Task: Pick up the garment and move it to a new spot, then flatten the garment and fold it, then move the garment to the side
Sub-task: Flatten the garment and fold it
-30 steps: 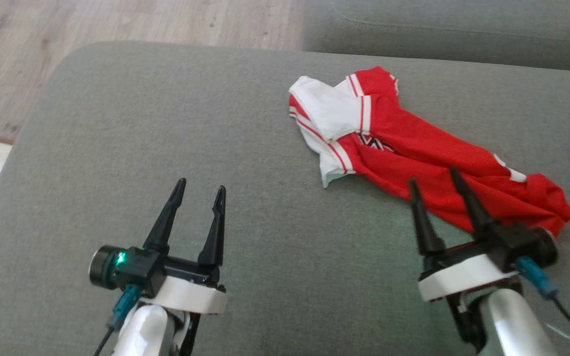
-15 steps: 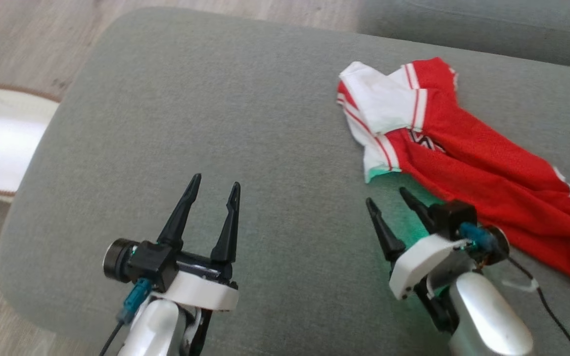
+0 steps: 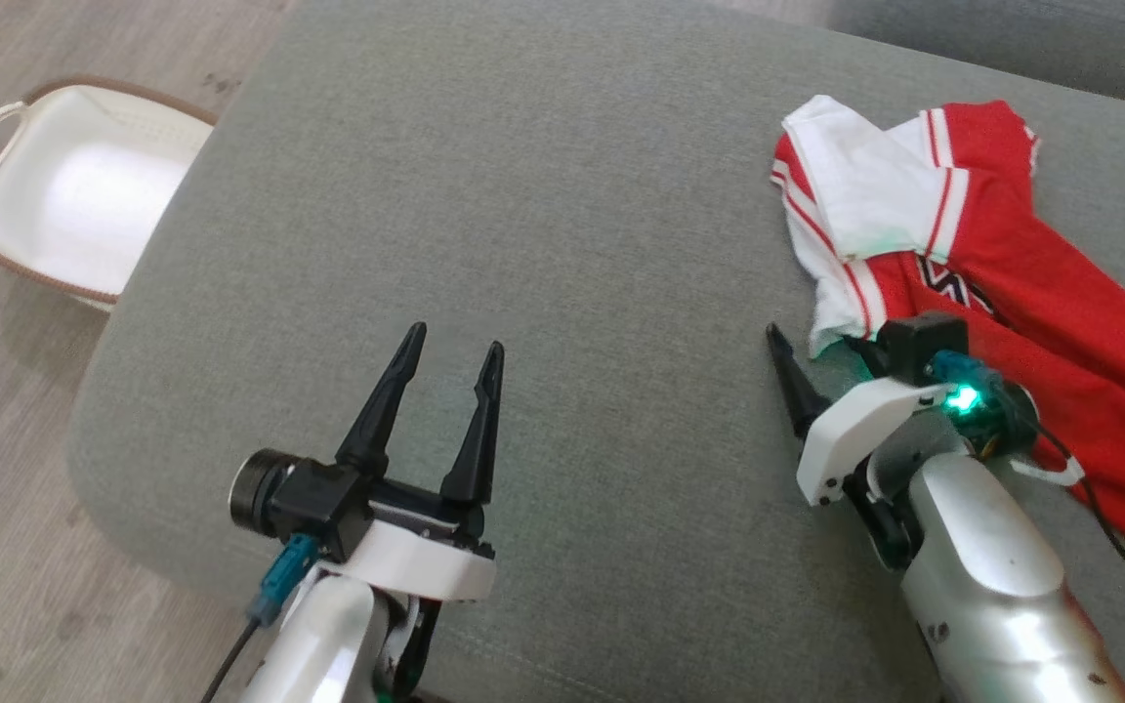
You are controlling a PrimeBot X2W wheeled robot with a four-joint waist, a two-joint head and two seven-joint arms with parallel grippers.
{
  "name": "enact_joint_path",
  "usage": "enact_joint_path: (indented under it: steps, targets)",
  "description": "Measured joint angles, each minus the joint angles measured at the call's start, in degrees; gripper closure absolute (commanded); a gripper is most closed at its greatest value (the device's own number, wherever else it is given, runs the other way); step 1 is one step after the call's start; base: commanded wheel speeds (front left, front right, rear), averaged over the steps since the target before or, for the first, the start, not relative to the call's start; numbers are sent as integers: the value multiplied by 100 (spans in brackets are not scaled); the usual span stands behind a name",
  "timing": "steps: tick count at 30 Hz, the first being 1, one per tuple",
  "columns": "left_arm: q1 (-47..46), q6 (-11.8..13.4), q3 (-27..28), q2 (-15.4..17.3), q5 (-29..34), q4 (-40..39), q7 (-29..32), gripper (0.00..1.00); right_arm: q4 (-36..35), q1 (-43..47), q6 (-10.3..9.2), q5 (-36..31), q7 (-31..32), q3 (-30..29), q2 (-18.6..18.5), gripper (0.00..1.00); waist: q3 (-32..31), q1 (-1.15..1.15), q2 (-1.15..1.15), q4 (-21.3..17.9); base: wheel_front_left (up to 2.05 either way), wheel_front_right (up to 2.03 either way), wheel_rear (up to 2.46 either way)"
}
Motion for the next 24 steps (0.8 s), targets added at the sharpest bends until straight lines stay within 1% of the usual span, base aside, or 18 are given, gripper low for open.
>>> enact_joint_path:
  steps: [1,2,6,7,9,10,14,18,21,22,23,24]
  targets:
    - [0,1,-3,-1,-23,18,0,0,70,-66,1,0,-47,-12,-2,13,3,0,0,35,0,0,0]
    - [0,1,-7,-1,-35,40,0,0,134,-120,1,0,-125,-22,-3,100,-2,0,0,63,0,0,0]
    - [0,44,-15,-1,-36,82,0,0,326,-185,1,142,-354,233,-15,100,-97,0,0,124,0,0,0]
    - [1,45,-9,-1,-30,105,0,0,288,-190,1,430,-522,526,-25,100,-164,-1,0,129,0,0,0]
    - [7,45,11,-1,-26,121,0,0,103,-227,0,894,-670,923,-31,100,-234,-1,0,116,0,0,0]
    - [7,45,11,-1,-26,121,0,0,103,-227,0,894,-670,923,-31,100,-234,-1,0,116,0,0,0]
    - [15,44,33,-1,35,123,0,0,-519,-477,0,1840,-873,1735,-38,100,-361,-1,0,55,0,0,0]
    - [19,43,47,0,40,123,0,0,-998,-617,0,2643,-803,2519,-41,100,-447,-1,0,-10,0,0,0]
    - [20,40,70,0,121,124,0,0,-1026,-587,0,3030,-478,3078,-41,100,-480,-1,0,-47,0,0,0]
    - [20,36,75,0,140,127,0,0,-967,-583,0,3117,-320,3239,-42,54,-489,-1,0,-56,0,0,0]
    - [23,35,82,0,149,132,0,0,-904,-580,0,3117,-219,3423,-58,0,-501,-1,0,-65,0,0,0]
    - [27,34,94,0,172,140,0,0,-842,-567,0,3121,-130,3580,-68,0,-513,-1,0,-74,0,0,0]
